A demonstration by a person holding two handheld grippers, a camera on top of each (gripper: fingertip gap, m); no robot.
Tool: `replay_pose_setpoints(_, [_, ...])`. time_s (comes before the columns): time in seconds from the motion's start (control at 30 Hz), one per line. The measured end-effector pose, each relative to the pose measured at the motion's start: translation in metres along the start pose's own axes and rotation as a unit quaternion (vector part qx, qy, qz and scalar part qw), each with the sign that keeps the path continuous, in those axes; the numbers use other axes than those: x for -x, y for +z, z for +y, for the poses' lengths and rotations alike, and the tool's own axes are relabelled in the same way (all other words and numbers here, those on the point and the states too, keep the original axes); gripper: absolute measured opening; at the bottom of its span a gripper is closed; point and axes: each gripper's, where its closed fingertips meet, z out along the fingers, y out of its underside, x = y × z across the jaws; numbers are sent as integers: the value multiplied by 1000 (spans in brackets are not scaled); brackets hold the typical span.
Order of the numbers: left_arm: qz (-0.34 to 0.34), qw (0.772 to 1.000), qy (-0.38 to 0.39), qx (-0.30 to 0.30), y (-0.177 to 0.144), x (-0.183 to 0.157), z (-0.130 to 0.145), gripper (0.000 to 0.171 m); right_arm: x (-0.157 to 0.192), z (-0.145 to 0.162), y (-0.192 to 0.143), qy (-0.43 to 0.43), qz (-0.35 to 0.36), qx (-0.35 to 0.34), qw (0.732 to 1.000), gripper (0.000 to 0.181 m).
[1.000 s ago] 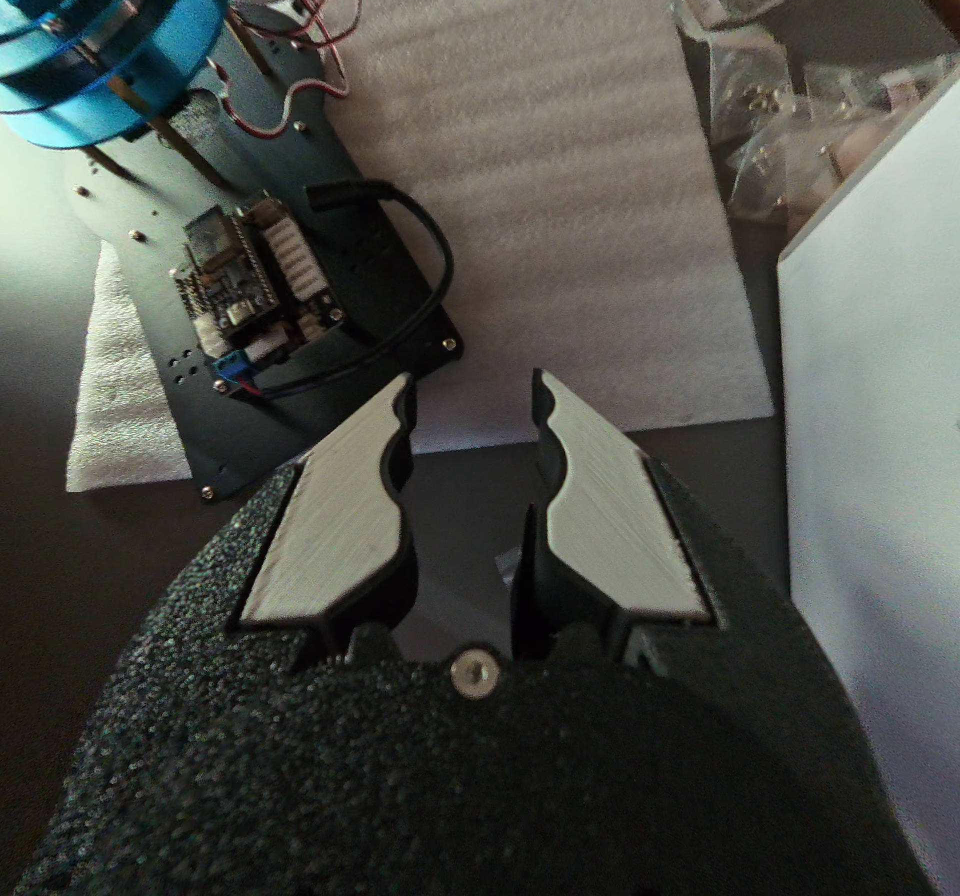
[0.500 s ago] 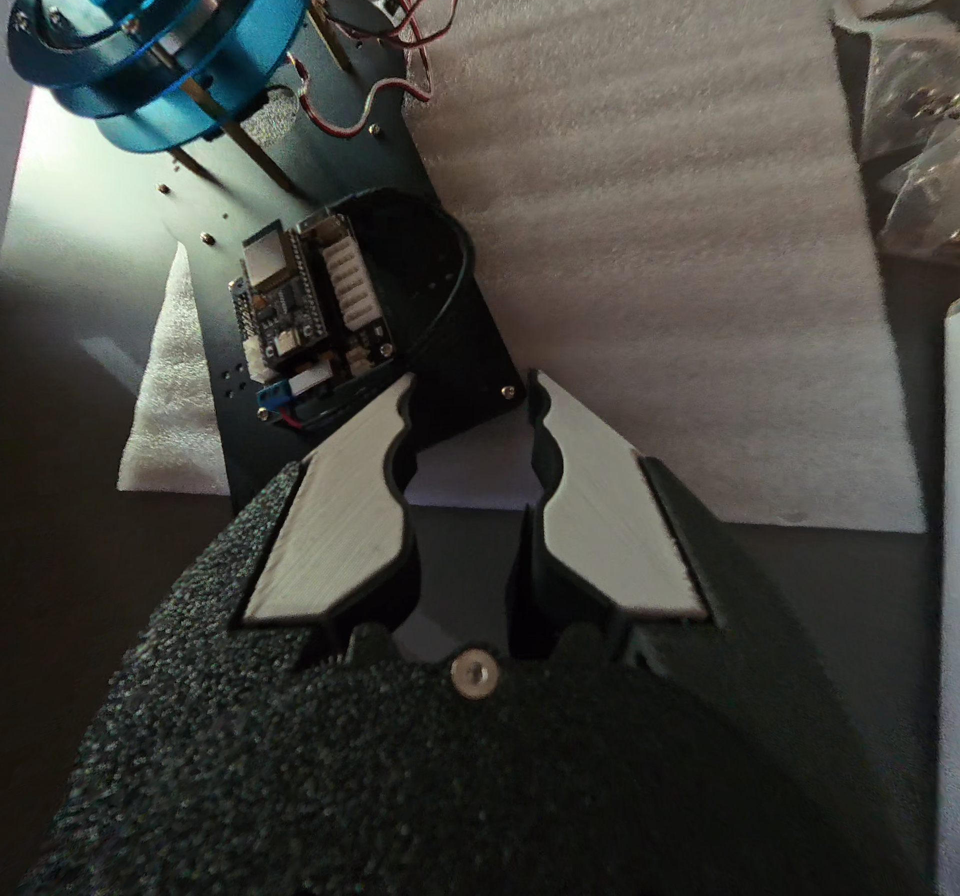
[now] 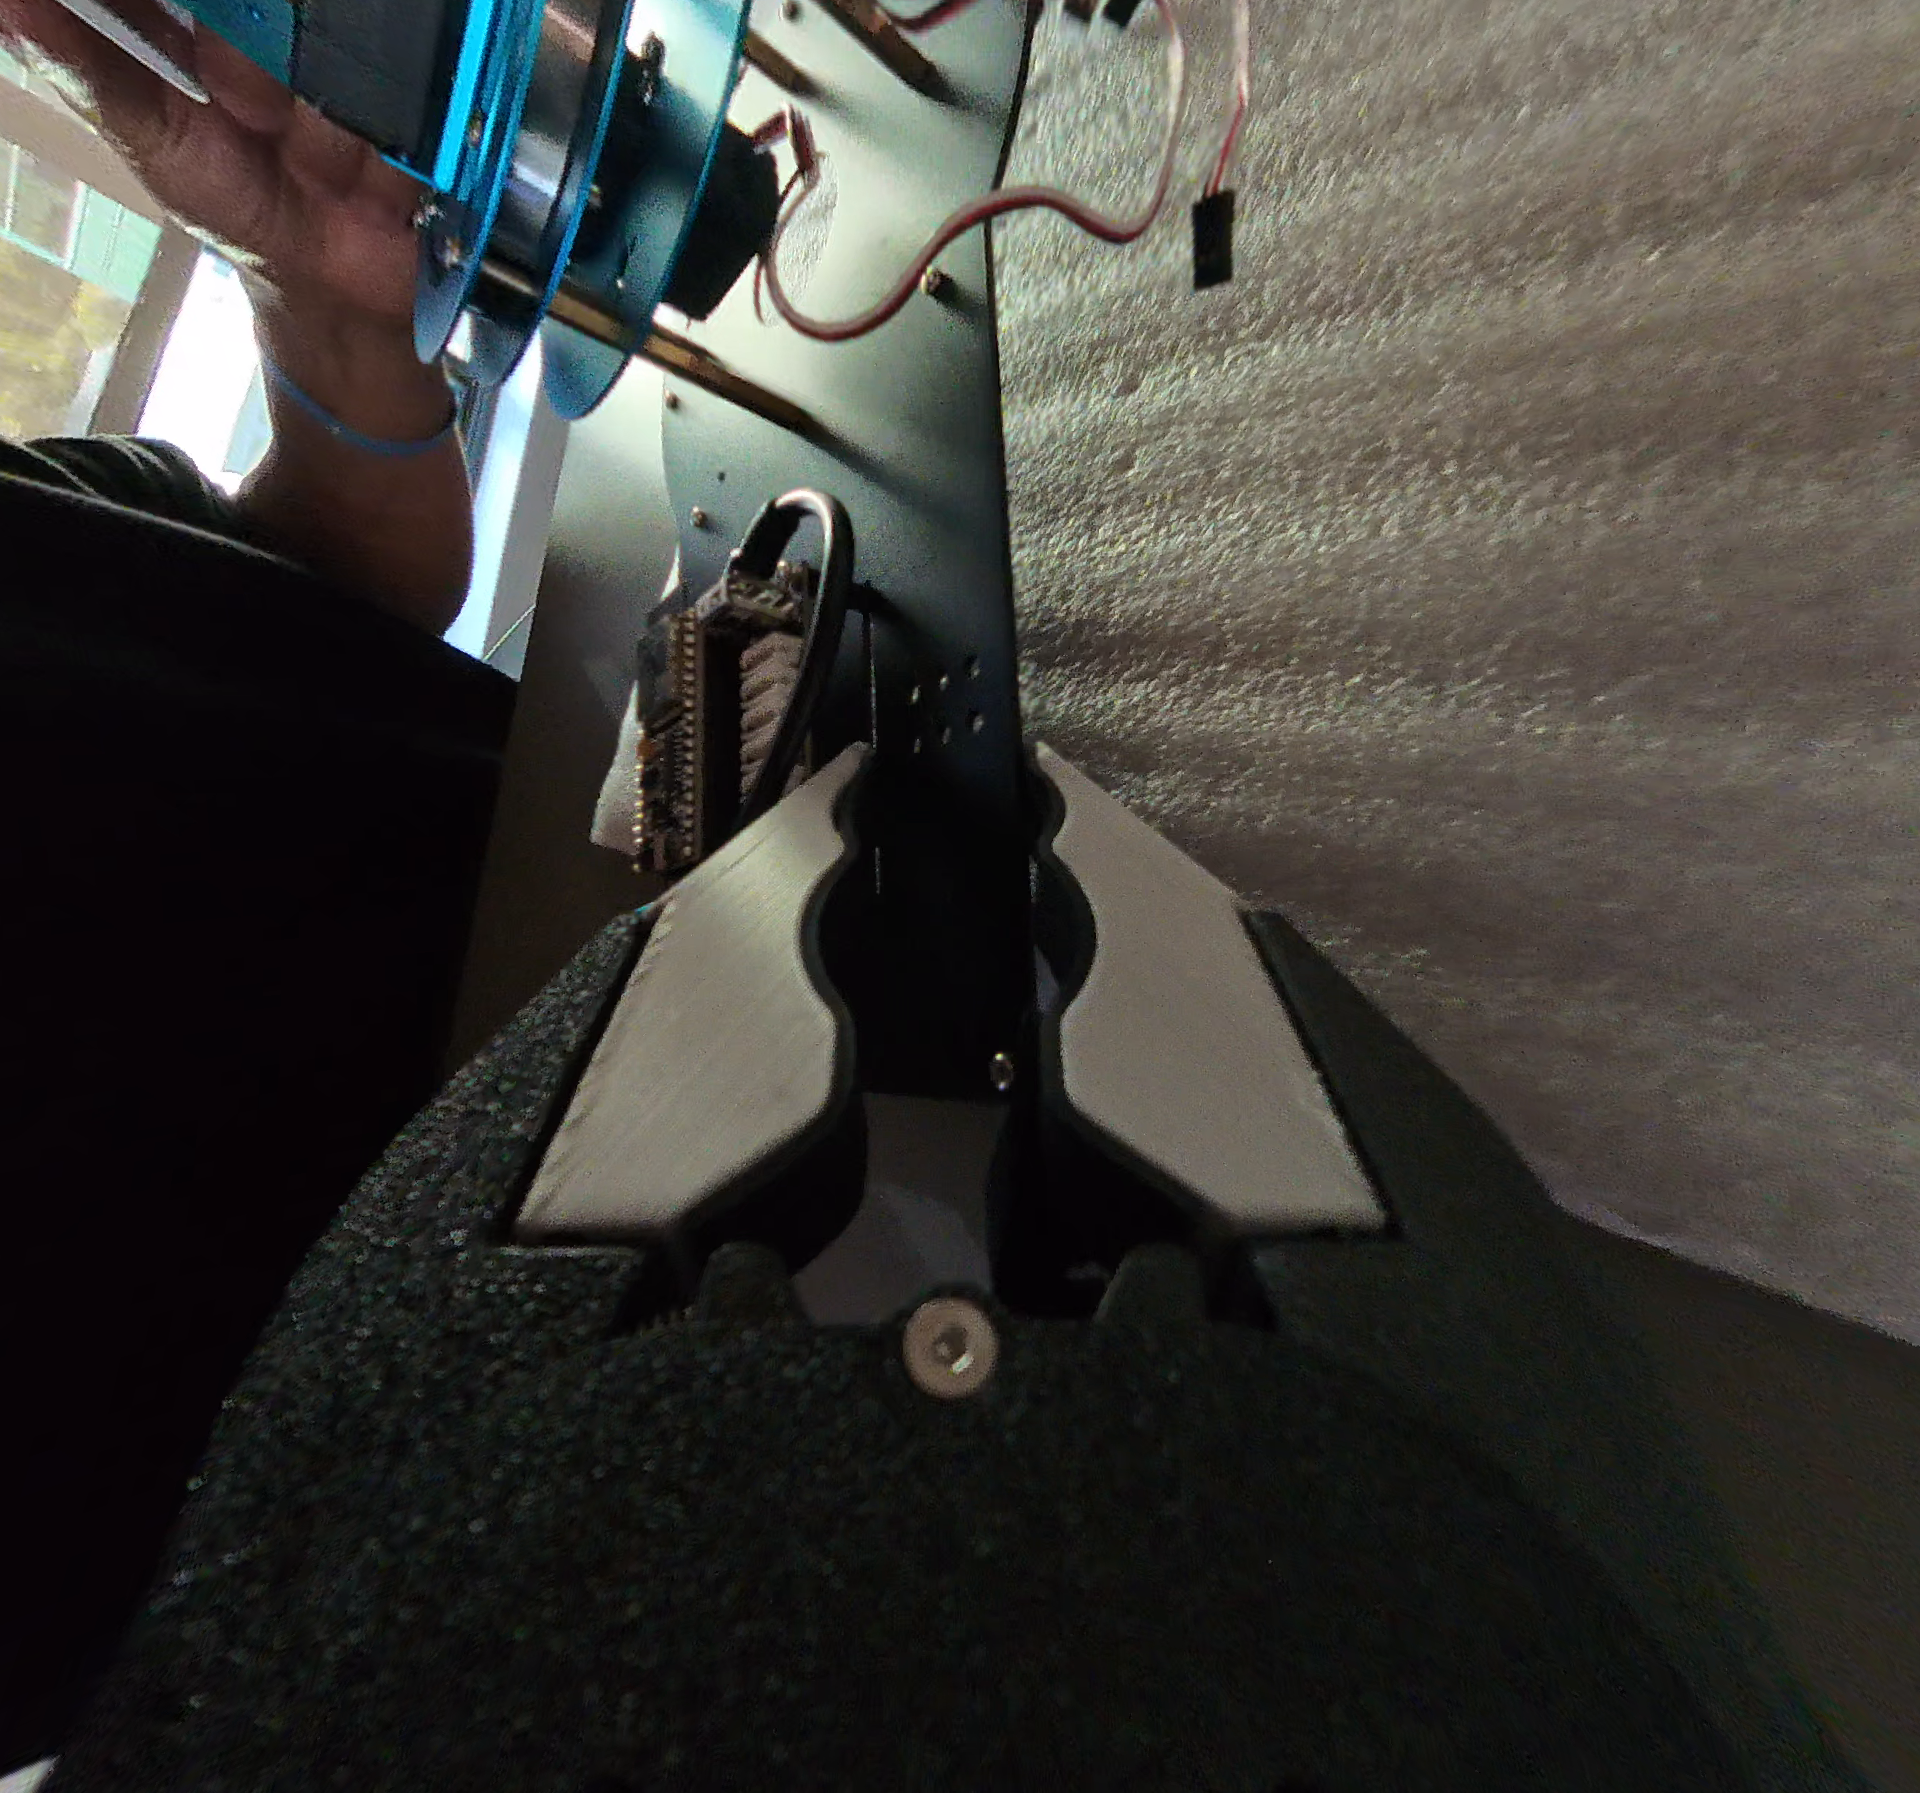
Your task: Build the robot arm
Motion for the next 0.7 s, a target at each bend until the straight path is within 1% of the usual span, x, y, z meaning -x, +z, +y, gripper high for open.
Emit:
replay_pose_setpoints(0.1, [18, 1000, -5, 2, -1, 2, 1, 69, 6, 7, 4, 39, -26, 23, 999, 21])
replay_pose_setpoints(0.23, [51, 999, 0, 4, -4, 2, -8, 65, 22, 6, -3, 116, -75, 6, 990, 9])
replay_pose_setpoints(0.37, [102, 995, 19, 1, -3, -2, -38, 65, 50, -5, -21, 155, -119, -43, 980, 2])
replay_pose_setpoints(0.47, [160, 986, 25, 35, 4, 4, -62, 65, 74, -16, -25, 196, -149, -105, 964, 0])
replay_pose_setpoints(0.53, [215, 973, 44, 71, 10, 9, -71, 65, 85, -21, -13, 222, -139, -151, 953, 0])
replay_pose_setpoints(0.57, [250, 962, 55, 90, 12, 12, -72, 65, 91, -21, -3, 231, -138, -167, 949, 0])
replay_pose_setpoints(0.63, [313, 939, 68, 128, 19, 20, -70, 66, 100, -21, 18, 251, -145, -191, 938, 1])
replay_pose_setpoints(0.7, [361, 915, 74, 166, 31, 30, -62, 66, 100, -22, 38, 251, -132, -199, 938, 2])
